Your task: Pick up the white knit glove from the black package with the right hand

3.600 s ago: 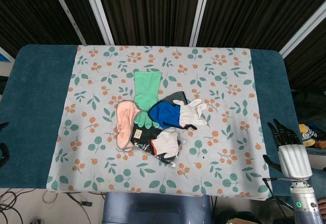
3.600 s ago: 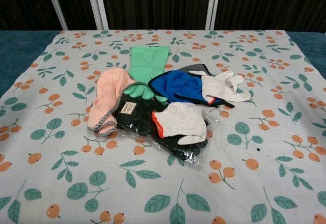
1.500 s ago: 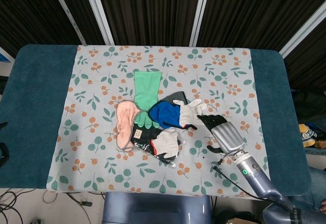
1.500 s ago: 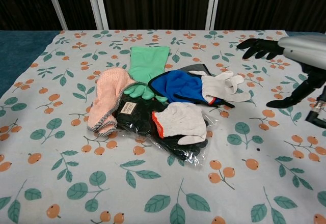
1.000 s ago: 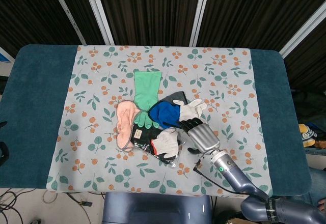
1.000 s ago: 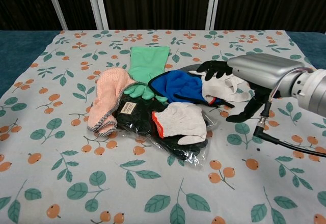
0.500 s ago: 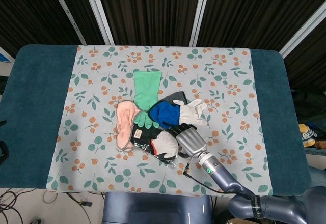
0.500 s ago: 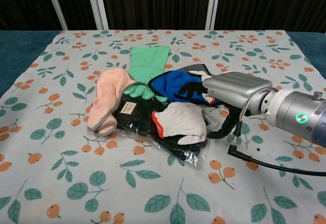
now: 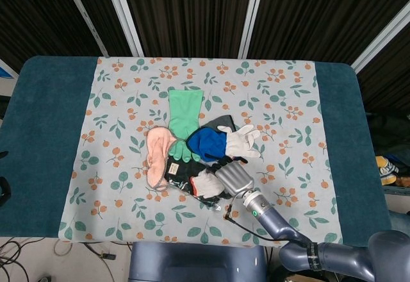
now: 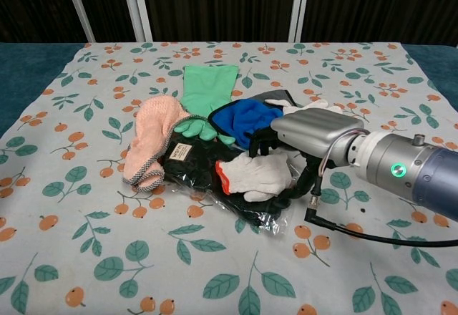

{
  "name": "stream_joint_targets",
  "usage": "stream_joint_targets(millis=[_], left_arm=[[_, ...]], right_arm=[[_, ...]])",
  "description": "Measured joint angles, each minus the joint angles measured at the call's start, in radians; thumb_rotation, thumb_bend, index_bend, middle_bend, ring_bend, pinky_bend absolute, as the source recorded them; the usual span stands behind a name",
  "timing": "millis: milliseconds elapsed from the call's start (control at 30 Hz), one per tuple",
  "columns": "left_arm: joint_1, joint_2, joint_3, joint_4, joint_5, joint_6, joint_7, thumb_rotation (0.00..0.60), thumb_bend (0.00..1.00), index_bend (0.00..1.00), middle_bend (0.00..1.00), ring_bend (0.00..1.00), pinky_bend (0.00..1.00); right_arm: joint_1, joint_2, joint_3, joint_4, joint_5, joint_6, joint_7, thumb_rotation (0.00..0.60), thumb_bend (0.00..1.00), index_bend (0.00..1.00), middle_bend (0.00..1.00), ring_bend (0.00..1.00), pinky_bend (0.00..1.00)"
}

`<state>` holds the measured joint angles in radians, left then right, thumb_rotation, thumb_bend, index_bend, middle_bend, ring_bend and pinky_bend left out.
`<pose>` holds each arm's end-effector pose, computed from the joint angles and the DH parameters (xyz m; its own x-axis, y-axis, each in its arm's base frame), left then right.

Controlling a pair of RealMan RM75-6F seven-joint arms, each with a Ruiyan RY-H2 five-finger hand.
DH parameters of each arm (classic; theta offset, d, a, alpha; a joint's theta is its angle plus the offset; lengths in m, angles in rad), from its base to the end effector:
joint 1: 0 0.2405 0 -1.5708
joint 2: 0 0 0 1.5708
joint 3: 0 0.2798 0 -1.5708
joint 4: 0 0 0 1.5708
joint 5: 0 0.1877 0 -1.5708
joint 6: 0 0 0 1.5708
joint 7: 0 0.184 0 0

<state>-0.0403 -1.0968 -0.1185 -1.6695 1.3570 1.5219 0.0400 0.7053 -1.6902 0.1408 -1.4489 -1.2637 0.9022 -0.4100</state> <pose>-0.3386 0.2157 0.2196 0.3896 -0.0777 0.9177 0.9128 0.1653 -0.3735 -0.1322 -0.3458 -0.0724 0.5145 -0.2963 0.8047 -0.7865 -0.5369 0.3052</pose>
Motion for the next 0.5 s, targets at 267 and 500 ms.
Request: stream_joint_targets(millis=[267,500], left_arm=[[0.000,0.001,0.001,-0.002,0.000,-0.001,0.003,0.600,0.70,0.18,0.06,0.09,0.03],[0.000,0.001,0.002,-0.004,-0.001,-0.001,0.002,0.600,0.70,0.18,0.06,0.09,0.03]], right_arm=[[-0.004,0.011,-0.009,-0.009,0.008,0.013,0.008,0.600,0.49,0.50,0.47,0.37,0.18],[-0.014,0.039,-0.010,-0.033,-0.014,0.046,0.033,0.600,0.53,0.61,0.54,0.40,0.18]])
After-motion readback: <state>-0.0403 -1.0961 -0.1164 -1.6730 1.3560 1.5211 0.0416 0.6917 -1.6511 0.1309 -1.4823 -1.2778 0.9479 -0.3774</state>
